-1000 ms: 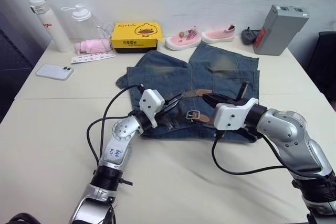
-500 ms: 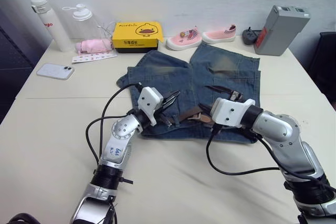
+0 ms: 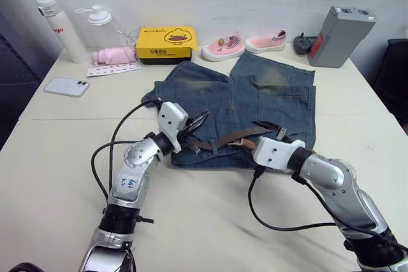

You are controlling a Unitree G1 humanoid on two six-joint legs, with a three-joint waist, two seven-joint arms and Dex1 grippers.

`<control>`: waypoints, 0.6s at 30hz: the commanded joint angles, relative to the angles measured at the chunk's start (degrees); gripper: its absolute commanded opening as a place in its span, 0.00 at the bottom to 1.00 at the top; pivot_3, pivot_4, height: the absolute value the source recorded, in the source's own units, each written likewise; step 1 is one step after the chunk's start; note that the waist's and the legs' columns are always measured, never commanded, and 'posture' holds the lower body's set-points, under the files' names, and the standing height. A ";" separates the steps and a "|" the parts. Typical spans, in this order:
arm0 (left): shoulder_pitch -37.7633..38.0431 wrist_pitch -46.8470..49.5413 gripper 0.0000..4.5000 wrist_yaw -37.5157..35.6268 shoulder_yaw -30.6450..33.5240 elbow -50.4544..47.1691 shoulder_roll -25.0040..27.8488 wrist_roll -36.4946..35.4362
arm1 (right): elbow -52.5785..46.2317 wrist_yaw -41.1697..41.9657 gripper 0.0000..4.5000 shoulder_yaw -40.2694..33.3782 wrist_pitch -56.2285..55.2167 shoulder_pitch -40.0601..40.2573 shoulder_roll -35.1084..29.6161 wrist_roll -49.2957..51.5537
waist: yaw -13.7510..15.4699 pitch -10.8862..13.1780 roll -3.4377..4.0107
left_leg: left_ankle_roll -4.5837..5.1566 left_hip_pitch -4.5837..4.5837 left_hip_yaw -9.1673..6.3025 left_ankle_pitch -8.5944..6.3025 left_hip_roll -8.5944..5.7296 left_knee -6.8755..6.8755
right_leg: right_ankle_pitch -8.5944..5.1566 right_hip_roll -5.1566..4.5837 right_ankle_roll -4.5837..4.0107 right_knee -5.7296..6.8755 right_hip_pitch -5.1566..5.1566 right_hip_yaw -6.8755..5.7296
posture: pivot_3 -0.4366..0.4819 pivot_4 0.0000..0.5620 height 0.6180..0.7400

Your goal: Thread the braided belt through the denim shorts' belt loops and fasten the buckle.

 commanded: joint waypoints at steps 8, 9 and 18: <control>0.53 0.84 0.00 0.48 0.67 -4.77 -0.39 -1.11 | 19.01 -1.77 0.84 5.38 -9.28 -8.19 -3.32 -8.23 | -0.19 0.00 0.00 | 0.00 0.02 0.04 0.00 0.01 0.01 | 0.00 0.01 0.00 0.01 0.00 0.01 | 0.48 0.27 0.53; 0.55 1.10 0.00 0.75 0.83 -5.08 -0.46 -1.17 | 20.88 -2.03 0.84 6.02 -9.68 -8.87 -3.10 -8.82 | -0.20 0.00 0.01 | -0.01 0.02 0.04 0.00 0.01 0.01 | 0.00 0.01 0.00 0.01 0.00 0.02 | 0.48 0.27 0.53; 2.35 3.08 0.00 1.88 0.55 -8.39 -0.68 -1.30 | 30.74 -3.29 0.73 7.91 -9.54 -12.75 -0.46 -9.88 | 0.01 -0.02 -0.01 | 0.00 0.00 0.01 0.00 0.02 0.15 | 0.00 0.00 0.00 0.01 0.05 0.00 | 0.48 0.27 0.53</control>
